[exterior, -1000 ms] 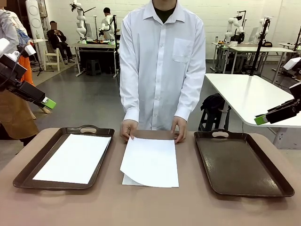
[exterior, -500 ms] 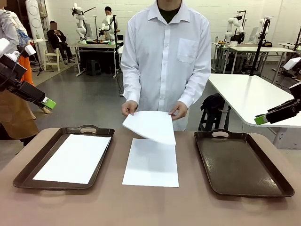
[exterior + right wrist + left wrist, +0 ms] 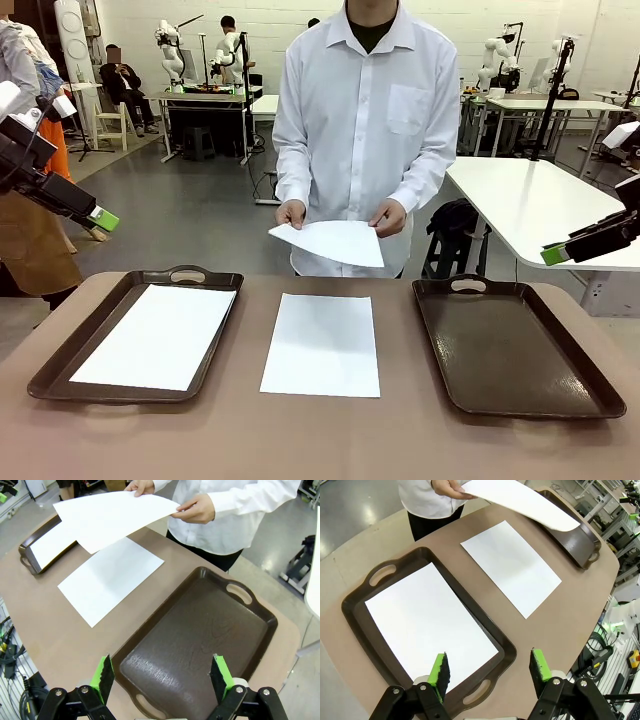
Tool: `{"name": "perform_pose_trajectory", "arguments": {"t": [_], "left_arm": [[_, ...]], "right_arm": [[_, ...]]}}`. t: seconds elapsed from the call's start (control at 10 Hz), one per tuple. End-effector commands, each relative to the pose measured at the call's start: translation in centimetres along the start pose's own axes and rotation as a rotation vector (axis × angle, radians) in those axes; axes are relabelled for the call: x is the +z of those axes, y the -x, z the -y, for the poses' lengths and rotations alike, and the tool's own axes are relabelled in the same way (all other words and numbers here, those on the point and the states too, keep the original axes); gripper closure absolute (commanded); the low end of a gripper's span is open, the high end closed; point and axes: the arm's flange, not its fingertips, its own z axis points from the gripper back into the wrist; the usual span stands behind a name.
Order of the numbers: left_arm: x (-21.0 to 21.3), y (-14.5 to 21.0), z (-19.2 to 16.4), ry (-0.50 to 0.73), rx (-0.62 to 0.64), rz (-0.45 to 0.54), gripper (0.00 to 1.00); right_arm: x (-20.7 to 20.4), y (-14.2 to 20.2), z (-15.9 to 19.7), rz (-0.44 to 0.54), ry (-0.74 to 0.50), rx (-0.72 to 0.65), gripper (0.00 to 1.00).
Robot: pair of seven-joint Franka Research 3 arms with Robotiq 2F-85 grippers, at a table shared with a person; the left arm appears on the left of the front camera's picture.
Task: Sort the A4 documents.
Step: Receive the A4 Paper.
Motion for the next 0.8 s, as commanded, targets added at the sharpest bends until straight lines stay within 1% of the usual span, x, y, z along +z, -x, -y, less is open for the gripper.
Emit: {"name": "perform_pose_trajectory", "arguments": {"t": [0.0,0.7], "left_arm": [[-0.02,0.24,-0.01,0.000,-0.021,0.000,0.17],[-0.02,0.24,-0.01,0.000,-0.021,0.000,0.17]], "right_arm": [[-0.16,0.04,0.03,0.004,-0.012,-0.003,0.00],[-0.16,0.04,0.03,0.004,-0.012,-0.003,0.00]]}}
